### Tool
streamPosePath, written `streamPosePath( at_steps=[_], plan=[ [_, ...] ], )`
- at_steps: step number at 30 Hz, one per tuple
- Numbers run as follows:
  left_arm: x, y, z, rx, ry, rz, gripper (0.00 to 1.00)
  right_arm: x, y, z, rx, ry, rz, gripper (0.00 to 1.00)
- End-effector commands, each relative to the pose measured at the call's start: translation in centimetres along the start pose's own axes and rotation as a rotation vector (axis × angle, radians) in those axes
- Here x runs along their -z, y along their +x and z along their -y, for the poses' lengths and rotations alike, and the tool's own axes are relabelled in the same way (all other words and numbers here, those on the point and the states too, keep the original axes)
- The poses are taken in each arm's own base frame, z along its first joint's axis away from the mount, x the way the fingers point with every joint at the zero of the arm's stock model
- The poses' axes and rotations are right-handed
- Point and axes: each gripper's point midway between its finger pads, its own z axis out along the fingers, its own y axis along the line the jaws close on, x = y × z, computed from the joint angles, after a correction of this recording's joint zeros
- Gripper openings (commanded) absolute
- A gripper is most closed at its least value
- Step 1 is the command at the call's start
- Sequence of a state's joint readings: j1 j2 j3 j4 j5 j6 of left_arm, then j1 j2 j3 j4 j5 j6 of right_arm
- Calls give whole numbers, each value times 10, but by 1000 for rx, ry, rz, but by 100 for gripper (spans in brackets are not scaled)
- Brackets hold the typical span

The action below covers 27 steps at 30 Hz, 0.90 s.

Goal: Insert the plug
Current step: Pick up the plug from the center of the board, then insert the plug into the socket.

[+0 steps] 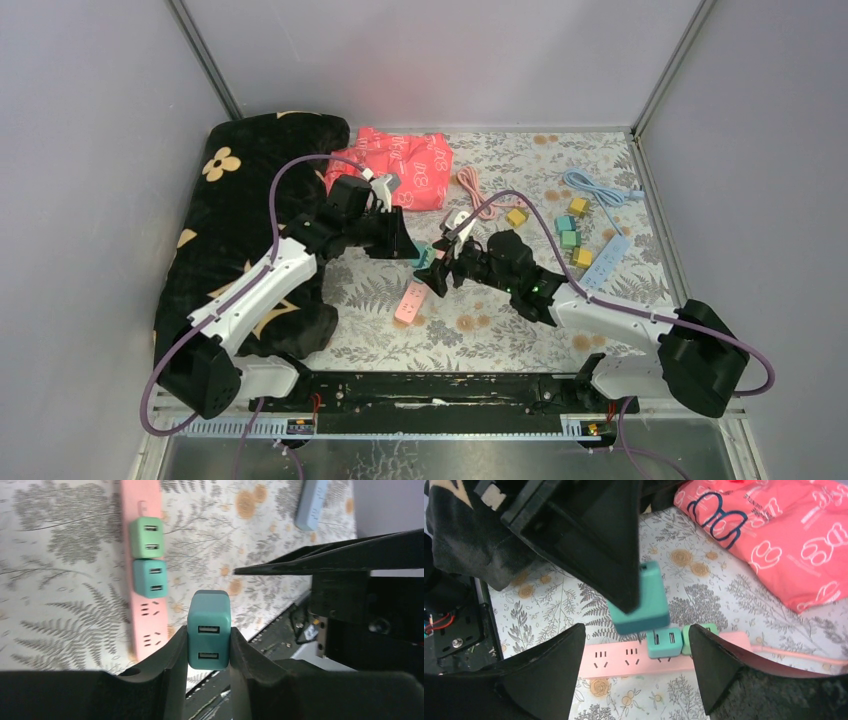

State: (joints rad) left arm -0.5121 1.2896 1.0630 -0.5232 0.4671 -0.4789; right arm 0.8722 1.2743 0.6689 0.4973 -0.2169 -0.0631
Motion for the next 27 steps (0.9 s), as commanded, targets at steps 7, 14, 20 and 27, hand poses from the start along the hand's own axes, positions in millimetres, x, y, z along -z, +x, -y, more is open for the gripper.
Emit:
streamPosePath(
  at_steps=[7,14,20,27],
  plan=[
    [14,-4,-33,-107,-284,94,0,12,0,12,-408,184,58,92],
    [7,2,-41,-136,-344,86,0,13,39,21,-668,308,23,89],
    [-5,13,-44,-147,-370,55,0,6,71,20,-797,353,-42,82],
    [-24,30,-49,-135,-375,35,0,-10,98,11,-918,335,-84,65]
  ],
)
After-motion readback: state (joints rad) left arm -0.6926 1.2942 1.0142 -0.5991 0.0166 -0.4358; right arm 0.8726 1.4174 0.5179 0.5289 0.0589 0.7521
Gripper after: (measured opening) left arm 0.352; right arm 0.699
